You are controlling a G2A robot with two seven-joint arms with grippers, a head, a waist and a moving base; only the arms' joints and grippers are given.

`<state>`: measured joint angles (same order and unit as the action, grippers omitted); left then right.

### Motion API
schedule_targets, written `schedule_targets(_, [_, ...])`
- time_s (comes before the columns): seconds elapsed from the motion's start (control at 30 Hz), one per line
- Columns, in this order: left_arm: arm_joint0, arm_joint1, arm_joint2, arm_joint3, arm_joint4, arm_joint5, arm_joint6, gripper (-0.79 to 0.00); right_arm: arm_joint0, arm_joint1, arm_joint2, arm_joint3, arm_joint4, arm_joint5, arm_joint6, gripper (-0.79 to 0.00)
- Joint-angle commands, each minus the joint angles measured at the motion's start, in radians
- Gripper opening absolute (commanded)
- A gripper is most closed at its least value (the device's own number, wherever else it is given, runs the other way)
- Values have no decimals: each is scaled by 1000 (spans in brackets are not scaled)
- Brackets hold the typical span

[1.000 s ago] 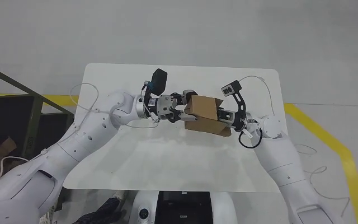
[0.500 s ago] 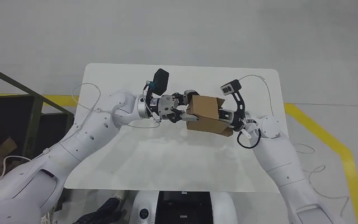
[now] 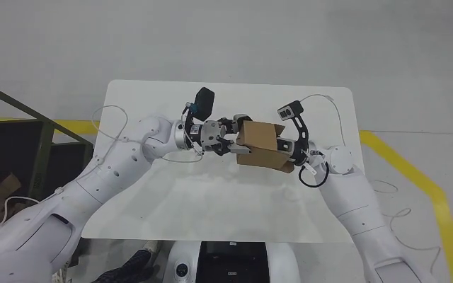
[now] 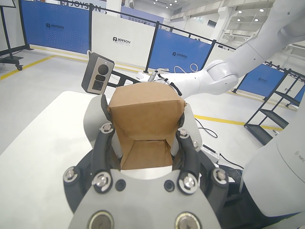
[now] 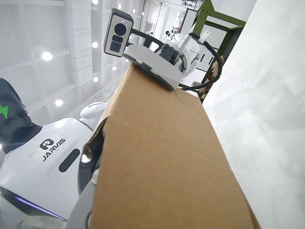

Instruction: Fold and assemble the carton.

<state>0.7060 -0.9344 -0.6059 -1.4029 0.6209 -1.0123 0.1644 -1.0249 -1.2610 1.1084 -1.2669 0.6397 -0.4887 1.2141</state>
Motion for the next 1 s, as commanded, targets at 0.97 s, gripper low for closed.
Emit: schedule_targets(0.97, [-6, 0, 0, 14, -19, 0, -7, -299, 28, -3, -20, 41, 11, 12, 8, -785])
